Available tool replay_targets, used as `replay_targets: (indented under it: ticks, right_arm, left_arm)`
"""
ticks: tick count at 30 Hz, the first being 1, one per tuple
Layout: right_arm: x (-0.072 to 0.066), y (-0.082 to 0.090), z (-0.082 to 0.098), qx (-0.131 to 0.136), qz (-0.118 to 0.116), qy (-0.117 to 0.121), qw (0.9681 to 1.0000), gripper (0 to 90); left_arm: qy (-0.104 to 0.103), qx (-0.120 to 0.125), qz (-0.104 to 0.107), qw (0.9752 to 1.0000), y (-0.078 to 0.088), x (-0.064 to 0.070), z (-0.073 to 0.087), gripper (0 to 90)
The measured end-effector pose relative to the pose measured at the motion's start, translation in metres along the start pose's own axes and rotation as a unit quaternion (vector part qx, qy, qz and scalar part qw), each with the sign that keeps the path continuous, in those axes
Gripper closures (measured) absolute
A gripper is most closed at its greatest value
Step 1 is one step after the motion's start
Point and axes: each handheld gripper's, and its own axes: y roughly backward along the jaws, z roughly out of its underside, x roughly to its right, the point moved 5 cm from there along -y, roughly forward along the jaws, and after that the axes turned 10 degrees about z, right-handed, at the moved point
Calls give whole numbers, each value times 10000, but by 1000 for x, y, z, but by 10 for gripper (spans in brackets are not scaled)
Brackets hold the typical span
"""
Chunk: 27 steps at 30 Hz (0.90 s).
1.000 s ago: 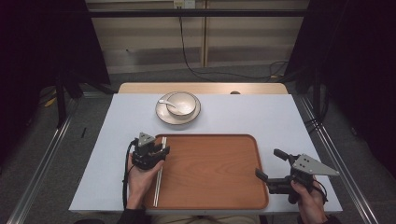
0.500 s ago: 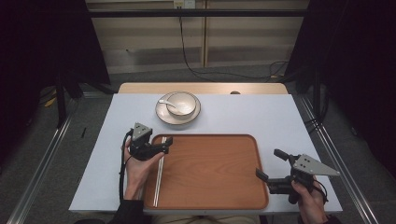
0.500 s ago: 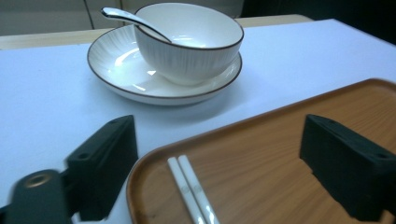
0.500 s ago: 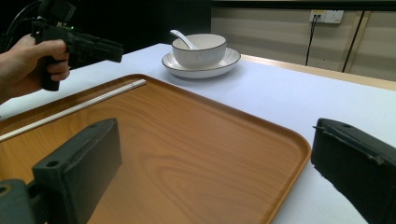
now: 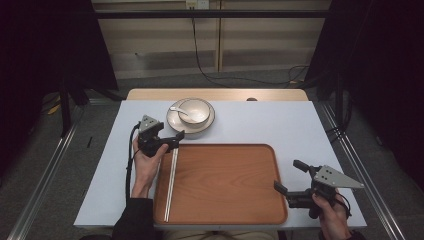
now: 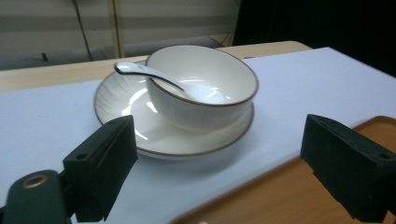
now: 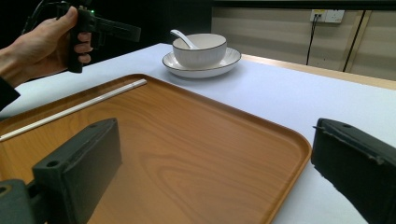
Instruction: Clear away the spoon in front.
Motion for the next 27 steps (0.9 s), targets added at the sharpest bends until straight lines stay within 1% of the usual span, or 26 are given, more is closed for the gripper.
replay_targets:
  ticks: [1,2,3,4,5,6,7,8,9,10,11,12,13,14,15,16,17,18,19,20,22,23,24,25,26,27]
  right_arm:
    - [0,0,0,-2,-4,-5,10000,14]
    - [0,0,0,3,-18,2,10000,14]
    - [0,0,0,0,-7,5,10000,14]
    - [0,-1,0,5,-8,-21,10000,14]
    - [0,-1,0,3,-6,-39,10000,14]
    - [0,-1,0,-3,0,-10,10000,14]
    - [0,-2,0,-3,-3,-26,10000,14]
    - [0,-2,0,2,-2,-12,10000,14]
    - [0,-2,0,8,-11,-29,10000,14]
    - [0,-1,0,-6,-20,-24,10000,14]
    - [1,-2,0,-1,1,-28,10000,14]
    - [1,-2,0,-15,-1,-24,10000,14]
    - [1,-1,0,-6,-13,-21,10000,14]
    - [0,-1,0,-6,-25,-34,10000,14]
    - [0,-1,0,-13,-8,-23,10000,14]
    - [0,-1,0,-17,-18,-45,10000,14]
    - [0,-1,1,-17,-4,-43,10000,14]
    - [1,-1,1,-18,-7,-52,10000,14]
    - [1,-1,1,-22,-10,-47,10000,14]
    - [0,-1,1,-12,-13,-32,10000,14]
    - [-1,-2,0,-16,-32,-32,10000,14]
    - [0,-1,1,-27,-25,-33,10000,14]
    - [0,-1,1,-28,-42,-11,10000,14]
    - [0,-1,1,-22,-25,-40,10000,14]
    - [0,0,1,-21,-34,-54,10000,14]
    - [1,0,1,-23,-25,-25,10000,14]
  left_arm:
    - [-31,68,60,10000,-2,-1,-2,102]
    - [-37,66,-1,10000,-3,-3,-4,100]
    - [-74,-69,0,9999,-5,-3,-6,94]
    - [-234,-172,-43,9996,-7,-5,-9,87]
    - [-285,-291,-79,9991,-9,-8,-13,95]
    - [-180,-274,-50,9995,-11,-10,-16,96]
    - [-119,-301,65,9995,-12,-12,-19,88]
    - [-96,-379,136,9991,-14,-13,-21,74]
    - [-143,-339,134,9992,-16,-15,-23,60]
    - [-177,-371,139,9991,-18,-17,-26,68]
    - [-146,-353,166,9991,-19,-20,-29,71]
    - [-146,-331,156,9992,-21,-22,-31,65]
    - [-149,-385,114,9991,-22,-24,-33,66]
    - [-144,-329,-10,9994,-23,-26,-36,55]
    - [-67,-311,-20,9995,-23,-28,-37,49]
    - [-25,-293,23,9996,-23,-29,-39,72]
    - [-64,-292,16,9996,-24,-31,-41,99]
    - [-90,-313,-106,9994,-24,-32,-43,105]
    - [-159,-262,-143,9994,-24,-33,-46,106]
    - [-183,-249,-109,9995,-25,-35,-49,121]
    - [-242,-346,-177,9990,-29,-42,-53,155]
    - [-273,-376,-131,9988,-32,-45,-54,170]
    - [-369,-419,-174,9983,-34,-47,-55,226]
    - [-405,-501,-209,9977,-37,-50,-56,244]
    - [-381,-526,-172,9977,-40,-52,-57,248]
    - [-403,-515,-192,9977,-42,-54,-58,279]
